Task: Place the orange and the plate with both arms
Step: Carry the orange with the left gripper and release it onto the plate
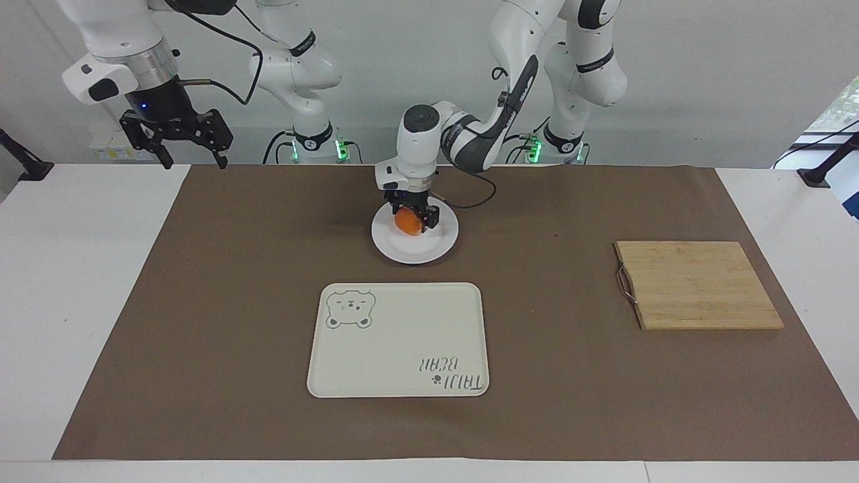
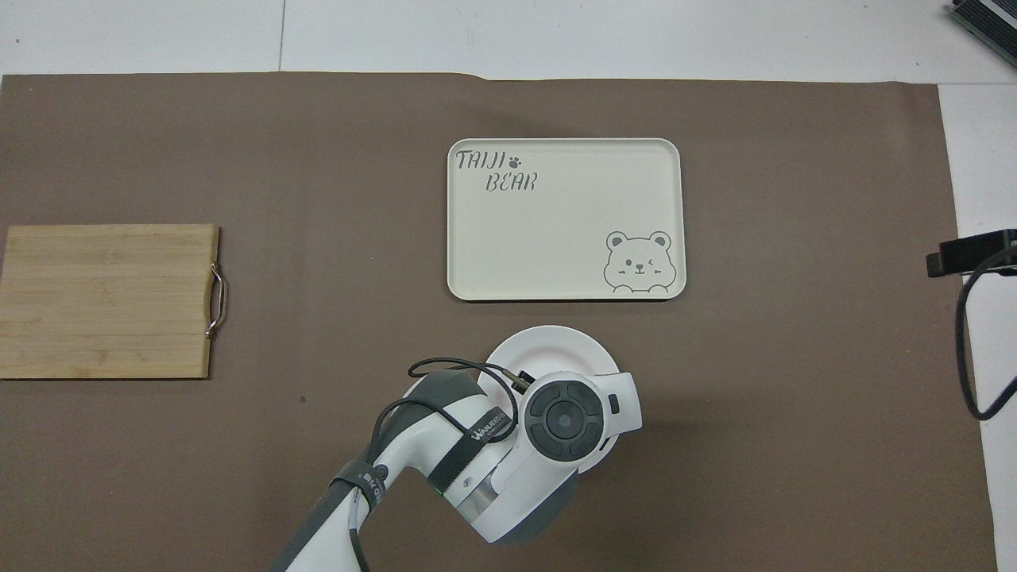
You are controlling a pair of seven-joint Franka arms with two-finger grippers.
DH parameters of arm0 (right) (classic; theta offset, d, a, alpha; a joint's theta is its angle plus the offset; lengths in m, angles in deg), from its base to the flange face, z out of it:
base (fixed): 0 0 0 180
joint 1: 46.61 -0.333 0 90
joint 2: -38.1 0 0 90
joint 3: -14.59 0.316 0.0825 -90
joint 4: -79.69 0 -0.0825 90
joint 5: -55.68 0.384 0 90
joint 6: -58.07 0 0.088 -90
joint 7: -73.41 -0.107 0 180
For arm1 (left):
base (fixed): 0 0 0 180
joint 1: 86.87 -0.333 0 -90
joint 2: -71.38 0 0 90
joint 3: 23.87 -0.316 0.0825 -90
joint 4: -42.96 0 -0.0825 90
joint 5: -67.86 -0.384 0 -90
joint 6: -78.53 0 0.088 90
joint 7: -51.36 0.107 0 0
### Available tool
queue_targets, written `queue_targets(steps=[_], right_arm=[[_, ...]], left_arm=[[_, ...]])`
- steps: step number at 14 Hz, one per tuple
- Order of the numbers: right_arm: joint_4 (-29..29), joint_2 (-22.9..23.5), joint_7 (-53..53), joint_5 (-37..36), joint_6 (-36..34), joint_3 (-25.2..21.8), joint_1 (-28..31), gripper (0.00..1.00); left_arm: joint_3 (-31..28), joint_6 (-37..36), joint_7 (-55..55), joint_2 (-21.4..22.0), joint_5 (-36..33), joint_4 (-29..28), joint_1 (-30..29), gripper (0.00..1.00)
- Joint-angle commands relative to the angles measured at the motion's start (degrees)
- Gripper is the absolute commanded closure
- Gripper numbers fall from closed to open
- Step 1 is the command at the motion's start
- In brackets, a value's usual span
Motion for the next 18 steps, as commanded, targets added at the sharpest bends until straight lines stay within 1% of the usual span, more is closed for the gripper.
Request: queue_targets(steps=[1,4,6,12,14,15,18], right_arm=[[0.54,-0.31,0.47,0.22,0.34,0.42,0.65,0.00],[0.54,-0.39,0.47,0.22,0.34,0.42,0.65,0.00],[0.54,-0.39,0.47,0.22,0.34,0.42,0.65,0.00],[0.54,-0.31,0.47,0.22,0.34,-0.19,1.00,0.00],[0.54,-0.31,2.04,0.13,0.86,0.07,0.57,0.00],[1.06,-0.57,2.75,0.13,1.21,0.33,0.13,0.00],[5.18,-1.09,1.97,0.40,3.93,0.95,-0.05,0.00]], left_arm=[[-0.73,-4.14,-0.37,3.98,0.85,0.19,-1.22,0.00],[-1.09,-10.65,-0.54,7.22,0.85,2.48,-4.73,0.00],[-1.26,-12.42,-0.72,9.08,0.76,2.48,-7.45,0.00],[-1.26,-15.40,0.33,14.26,-0.46,2.92,-21.95,0.00],[-1.26,-19.08,4.00,15.15,-4.23,5.71,-27.04,0.00],[-1.26,-21.54,7.24,15.24,-4.34,7.82,-29.50,0.00],[-1.26,-28.05,14.99,15.15,-4.51,14.67,-36.89,0.00]])
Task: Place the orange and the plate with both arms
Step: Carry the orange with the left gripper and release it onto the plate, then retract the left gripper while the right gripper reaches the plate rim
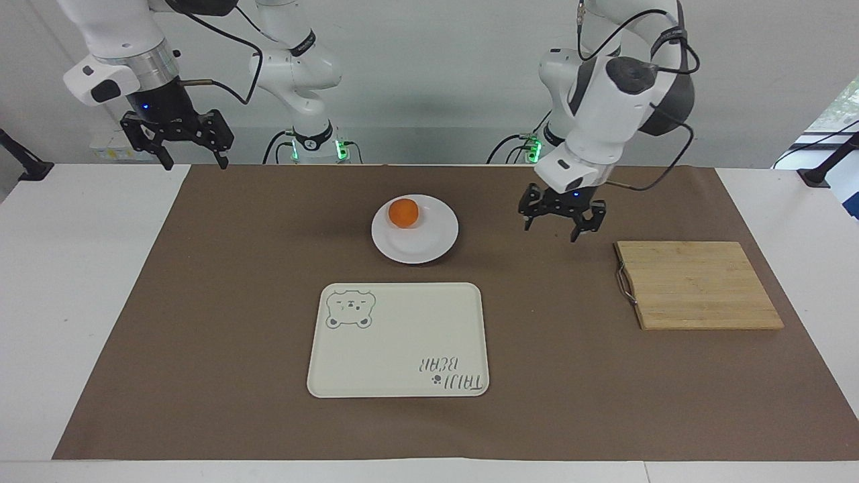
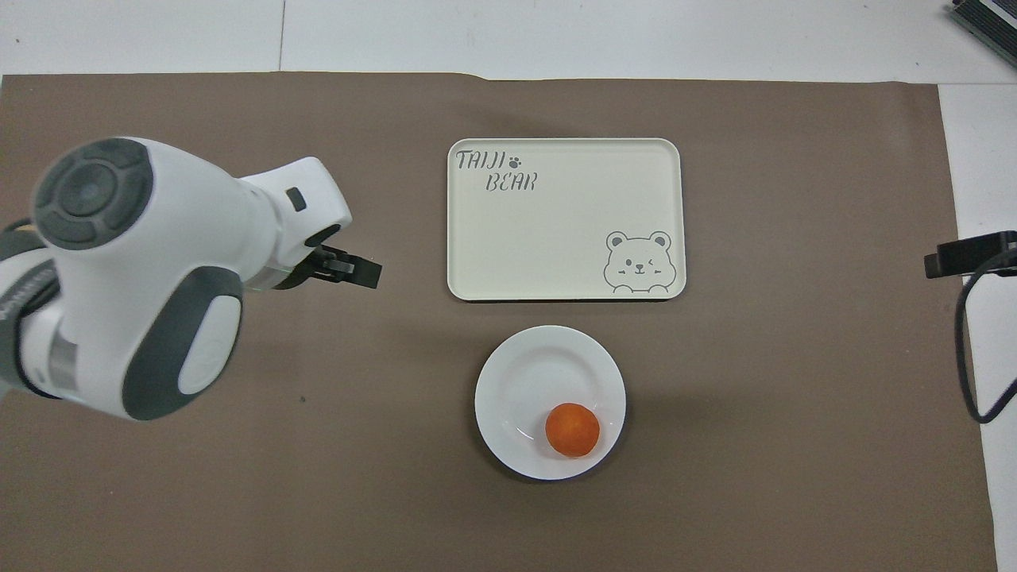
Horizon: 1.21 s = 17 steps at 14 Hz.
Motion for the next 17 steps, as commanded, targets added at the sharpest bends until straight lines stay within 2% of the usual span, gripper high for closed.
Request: queue_targets(steps=[1,3,6,7,10,12,14,17], right_arm=[[5.23,-0.84,0.22,0.91,3.28,0.93,0.12,0.00],[9.44,-0.32,0.56,6.86,7.48,1.20,0.03,0.00],[17.79,0.73,0.21,10.40,17.32,1.38,-4.44,0.00],[19.81,1.87,0.13,13.89,19.96,1.38,-5.67,0.00],[25.26,3.55,0.13,21.20,23.67,1.38,-7.88,0.00],[28.78,2.77,0.56,25.86,24.03,1.38,-7.97,0.00],[32.91,2.50,1.96,29.55,24.90,1.38,-8.84,0.00],[38.89,-0.31,2.85,31.85,27.90,1.38,-10.87,0.00]], left_arm=[[0.83,-6.87,5.92,-0.38,-1.33,6.54,-6.12,0.00],[0.74,-11.87,9.01,-0.38,-2.90,10.24,-9.38,0.00],[0.57,-19.26,10.87,-0.46,-3.70,15.87,-12.55,0.00],[0.22,-21.63,10.95,-0.46,-4.31,16.92,-12.91,0.00],[0.39,-25.51,10.96,-0.55,-4.58,20.27,-14.58,0.00],[0.39,-25.35,10.87,-0.03,-4.41,20.19,-14.67,0.00],[0.65,-25.43,10.78,2.69,-4.23,17.57,-14.84,0.00],[0.74,-24.99,10.25,3.05,-4.14,15.62,-14.84,0.00]])
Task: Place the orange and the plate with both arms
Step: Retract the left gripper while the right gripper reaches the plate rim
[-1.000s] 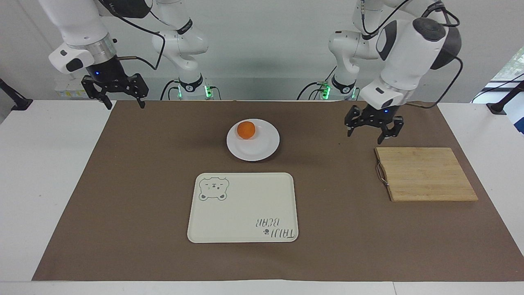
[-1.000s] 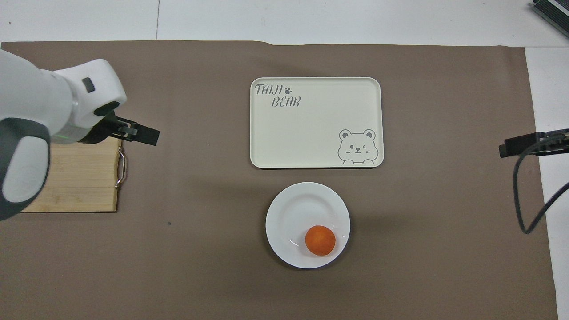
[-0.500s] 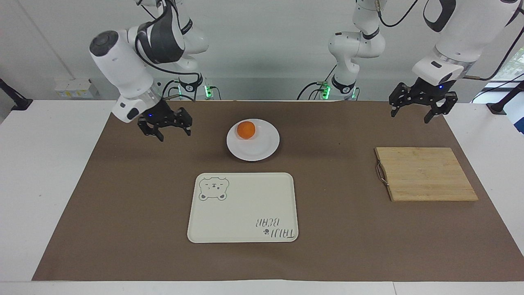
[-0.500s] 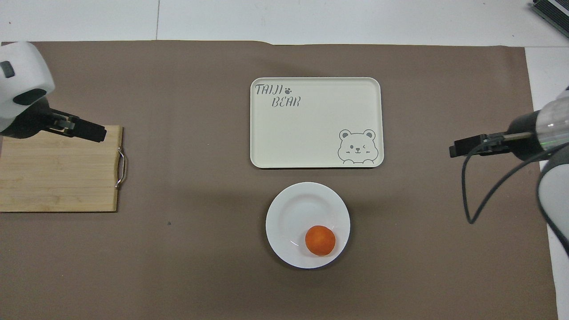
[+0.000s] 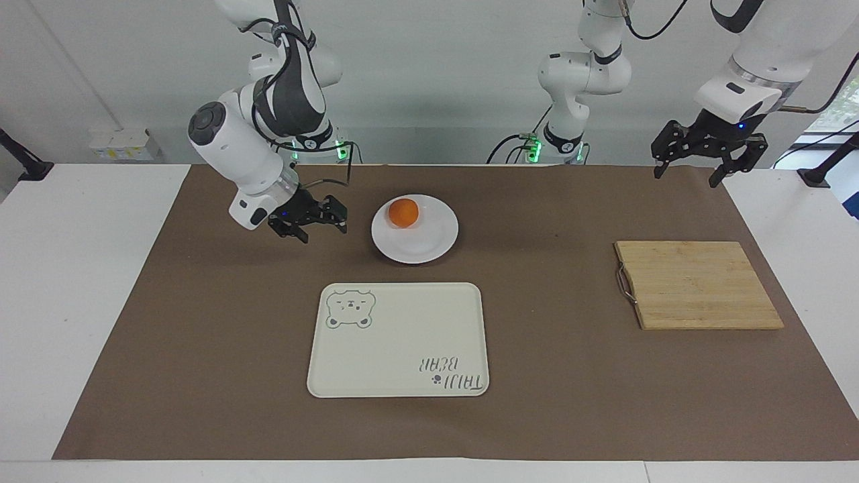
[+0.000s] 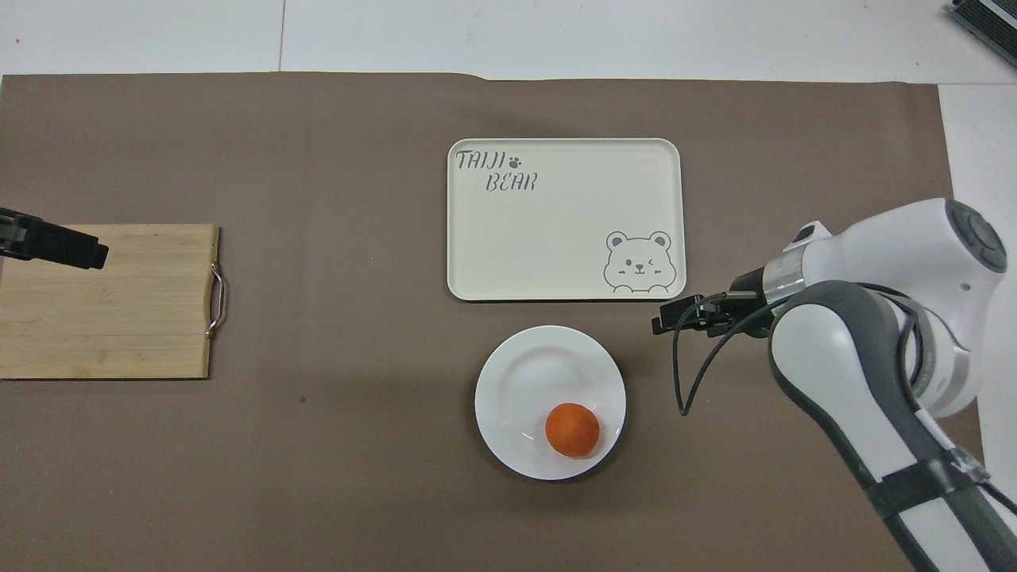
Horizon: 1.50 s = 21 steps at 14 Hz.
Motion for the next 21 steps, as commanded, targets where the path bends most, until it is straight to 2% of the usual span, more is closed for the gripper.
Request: queue_targets(steps=[1,4,9,12,14,18,21], right_arm=[[7.00,-5.18,1.45,2.64,2.09,-0.08,-0.58,0.00],[10.52,-7.38,1.45,3.08,2.09,-0.17,-0.41,0.00],[14.48,-6.60,4.08,10.10,5.86,-0.08,-0.76,0.00],[15.88,-6.60,4.87,11.43,6.21,-0.08,-1.20,0.00],[17.90,-6.51,7.32,16.59,8.49,-0.08,-1.72,0.00],[19.58,-3.96,11.46,23.36,12.62,-0.08,-4.70,0.00],[20.54,-3.25,14.97,24.44,13.95,-0.17,-4.80,0.00]], left_arm=[[0.78,0.06,-0.28,1.66,-0.45,-3.58,-0.75,0.00],[0.78,1.12,-0.89,2.71,-0.45,-5.69,-0.83,0.00],[0.78,0.95,-3.18,3.33,-0.54,-6.84,-0.92,0.00],[0.78,1.74,-3.36,4.12,-0.80,-8.16,-1.62,0.00],[0.78,2.00,-4.14,4.12,-0.98,-8.07,-1.71,0.00],[0.78,2.79,-5.02,3.94,-0.98,-7.81,-1.71,0.00],[0.78,2.09,-5.20,3.94,-0.98,-7.45,-1.62,0.00]])
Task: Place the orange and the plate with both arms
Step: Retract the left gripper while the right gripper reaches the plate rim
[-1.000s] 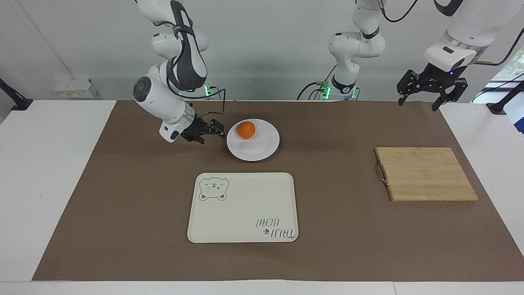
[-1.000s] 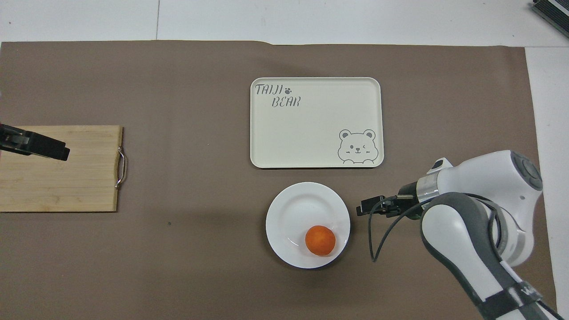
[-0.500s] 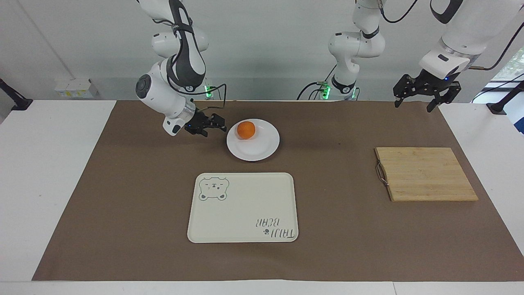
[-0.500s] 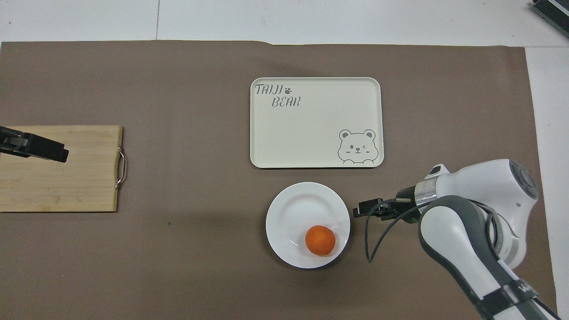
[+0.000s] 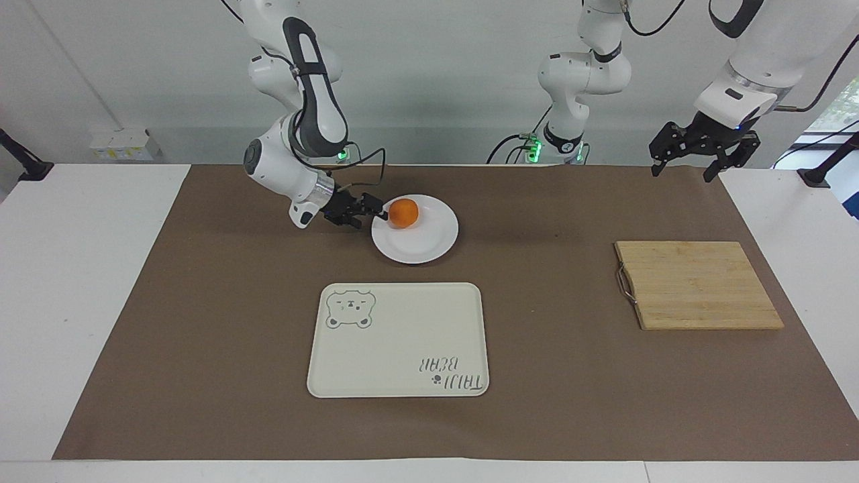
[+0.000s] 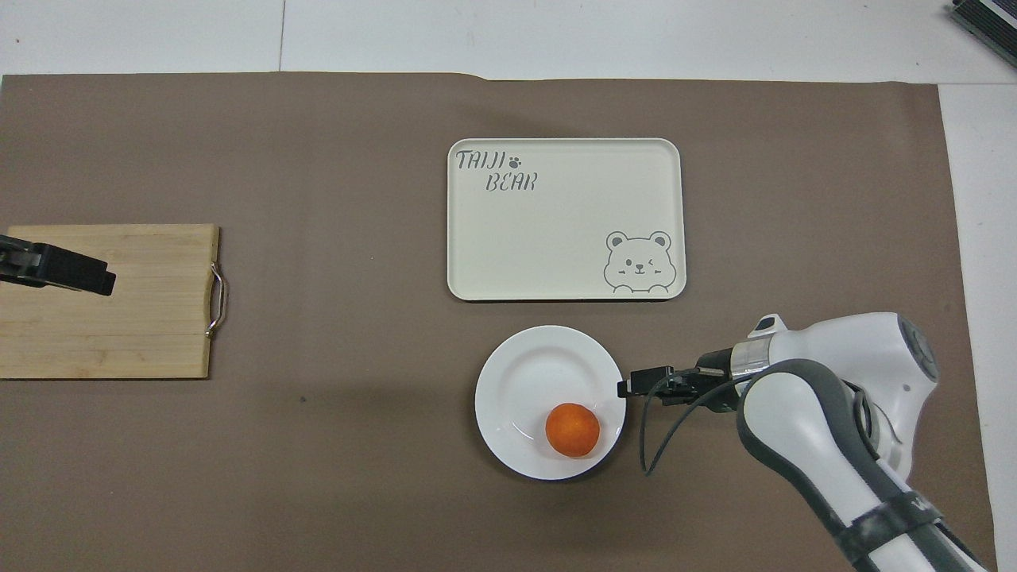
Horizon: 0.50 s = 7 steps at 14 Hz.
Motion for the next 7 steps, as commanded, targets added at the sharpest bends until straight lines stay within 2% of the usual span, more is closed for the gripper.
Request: queue_targets(steps=[1,7], right_arm=[[1.63,-0.31,4.07,2.18,1.09,-0.20,0.39,0.00],[4.01,-0.58,4.24,6.75,1.61,-0.11,-1.27,0.00]], left_arm=[[0.84,0.96,-0.95,1.71,-0.97,-1.71,-0.61,0.00],[0.84,1.05,-0.95,1.71,-0.97,-1.71,-0.61,0.00]])
